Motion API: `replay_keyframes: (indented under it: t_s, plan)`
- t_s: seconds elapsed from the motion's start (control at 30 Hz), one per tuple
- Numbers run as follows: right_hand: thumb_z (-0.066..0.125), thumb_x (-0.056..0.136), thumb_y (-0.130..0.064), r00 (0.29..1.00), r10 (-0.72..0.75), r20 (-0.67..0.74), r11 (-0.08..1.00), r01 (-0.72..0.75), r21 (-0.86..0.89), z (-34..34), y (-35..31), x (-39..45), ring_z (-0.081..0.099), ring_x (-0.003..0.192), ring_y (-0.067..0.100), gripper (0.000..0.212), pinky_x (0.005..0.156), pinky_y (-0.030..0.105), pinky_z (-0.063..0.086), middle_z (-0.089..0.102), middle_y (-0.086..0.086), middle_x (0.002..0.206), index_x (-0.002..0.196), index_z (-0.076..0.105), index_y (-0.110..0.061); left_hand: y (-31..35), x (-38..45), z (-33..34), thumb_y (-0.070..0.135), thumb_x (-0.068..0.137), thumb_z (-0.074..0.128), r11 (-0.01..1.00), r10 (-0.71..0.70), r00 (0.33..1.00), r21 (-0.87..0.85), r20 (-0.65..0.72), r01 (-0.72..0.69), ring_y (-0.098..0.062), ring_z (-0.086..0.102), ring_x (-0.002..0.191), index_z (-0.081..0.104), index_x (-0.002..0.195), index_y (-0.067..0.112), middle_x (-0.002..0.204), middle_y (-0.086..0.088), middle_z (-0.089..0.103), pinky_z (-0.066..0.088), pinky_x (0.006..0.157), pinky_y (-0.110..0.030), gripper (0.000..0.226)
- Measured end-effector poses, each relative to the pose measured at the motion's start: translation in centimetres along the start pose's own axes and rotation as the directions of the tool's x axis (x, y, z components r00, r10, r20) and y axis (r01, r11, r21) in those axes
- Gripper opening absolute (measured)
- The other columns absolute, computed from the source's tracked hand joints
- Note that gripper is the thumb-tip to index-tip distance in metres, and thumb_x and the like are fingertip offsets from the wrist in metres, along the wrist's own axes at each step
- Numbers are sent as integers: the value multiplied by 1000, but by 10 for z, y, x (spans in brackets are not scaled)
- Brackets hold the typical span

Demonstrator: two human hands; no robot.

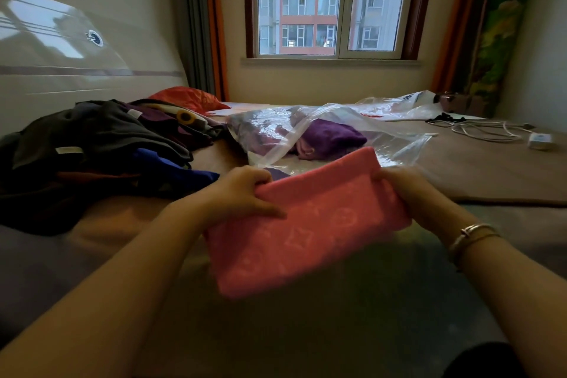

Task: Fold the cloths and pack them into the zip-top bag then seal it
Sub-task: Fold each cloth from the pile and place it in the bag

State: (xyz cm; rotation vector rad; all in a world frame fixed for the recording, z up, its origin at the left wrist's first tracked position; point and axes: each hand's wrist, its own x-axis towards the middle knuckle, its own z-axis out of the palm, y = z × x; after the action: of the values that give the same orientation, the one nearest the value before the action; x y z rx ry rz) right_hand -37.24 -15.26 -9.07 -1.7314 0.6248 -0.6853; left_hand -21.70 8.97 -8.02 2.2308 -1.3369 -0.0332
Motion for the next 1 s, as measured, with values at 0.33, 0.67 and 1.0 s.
replay_keyframes:
  t_s: [0.33,0.67,1.0]
  plan:
    - [49,90,-11,984,-124,-130,859,41,-511,-6,32,26,57,93,35,16,77,36,41,59,21,99,97,55,2,-10,16,33,13,83,66,978,-211,969,-26,-125,209,-15,55,84,52,108,15,104,-5,61,41,60,-21,29]
    - [61,90,-23,996,36,82,835,15,-550,-13,27,-4,54,59,9,19,53,24,39,58,6,72,78,64,-9,-11,5,45,36,76,78,558,-660,735,-553,156,619,-32,60,104,42,134,2,126,-17,55,53,82,-40,77]
    - [62,91,-14,903,-397,164,898,419,-133,39,-33,-60,66,85,24,12,81,41,53,70,8,93,102,66,-14,62,15,45,23,91,63,50,-349,896,-949,274,310,-17,65,59,65,99,2,71,-11,68,57,58,-27,22]
